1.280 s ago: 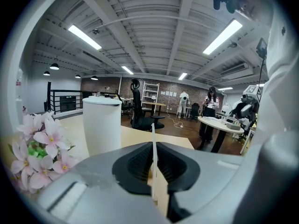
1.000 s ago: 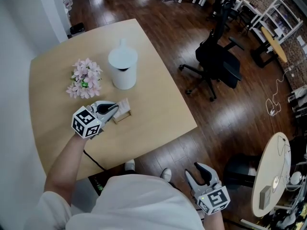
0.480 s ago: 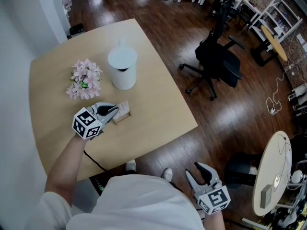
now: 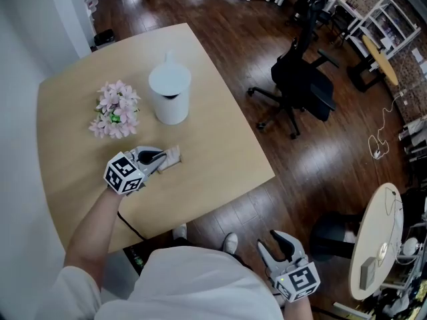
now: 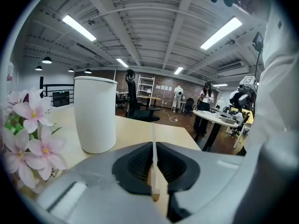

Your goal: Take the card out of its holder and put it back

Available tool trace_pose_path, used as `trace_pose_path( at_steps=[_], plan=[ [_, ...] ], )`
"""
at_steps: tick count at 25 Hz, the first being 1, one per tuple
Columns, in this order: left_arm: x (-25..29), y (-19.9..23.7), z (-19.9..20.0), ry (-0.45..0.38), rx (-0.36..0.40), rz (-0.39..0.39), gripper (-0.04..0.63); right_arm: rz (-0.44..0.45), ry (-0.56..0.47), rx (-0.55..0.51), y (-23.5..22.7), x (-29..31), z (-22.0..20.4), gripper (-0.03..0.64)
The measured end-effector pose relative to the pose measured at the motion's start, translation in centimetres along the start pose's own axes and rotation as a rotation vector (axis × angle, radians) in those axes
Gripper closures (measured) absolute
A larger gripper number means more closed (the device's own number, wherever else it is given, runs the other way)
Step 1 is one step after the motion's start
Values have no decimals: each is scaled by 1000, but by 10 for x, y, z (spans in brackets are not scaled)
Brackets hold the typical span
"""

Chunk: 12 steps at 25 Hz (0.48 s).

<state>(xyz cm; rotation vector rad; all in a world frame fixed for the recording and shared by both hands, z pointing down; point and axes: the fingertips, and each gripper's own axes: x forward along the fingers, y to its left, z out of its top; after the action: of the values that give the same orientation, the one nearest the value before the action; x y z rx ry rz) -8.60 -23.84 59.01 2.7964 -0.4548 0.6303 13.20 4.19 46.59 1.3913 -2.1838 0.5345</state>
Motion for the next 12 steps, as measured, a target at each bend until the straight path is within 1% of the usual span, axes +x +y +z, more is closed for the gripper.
trace_pose_path(
  at_steps=[4,8,9,10,12],
  plan=[
    [2,1,-2,5,7,-6,578,8,10,-8,1,3,1,446],
    [2,4,-7,21,14,9,574,25,14,-22,2,6,1,446],
    [3,6,-7,22,13,16,560,29,13,-28,0,8,1,446],
    [3,8,-6,19,10,24,518,33,11,-35,-1,9,2,446],
    [0,10,-2,4,3,47,488,42,2,-49,-5,11,3,446]
  ],
)
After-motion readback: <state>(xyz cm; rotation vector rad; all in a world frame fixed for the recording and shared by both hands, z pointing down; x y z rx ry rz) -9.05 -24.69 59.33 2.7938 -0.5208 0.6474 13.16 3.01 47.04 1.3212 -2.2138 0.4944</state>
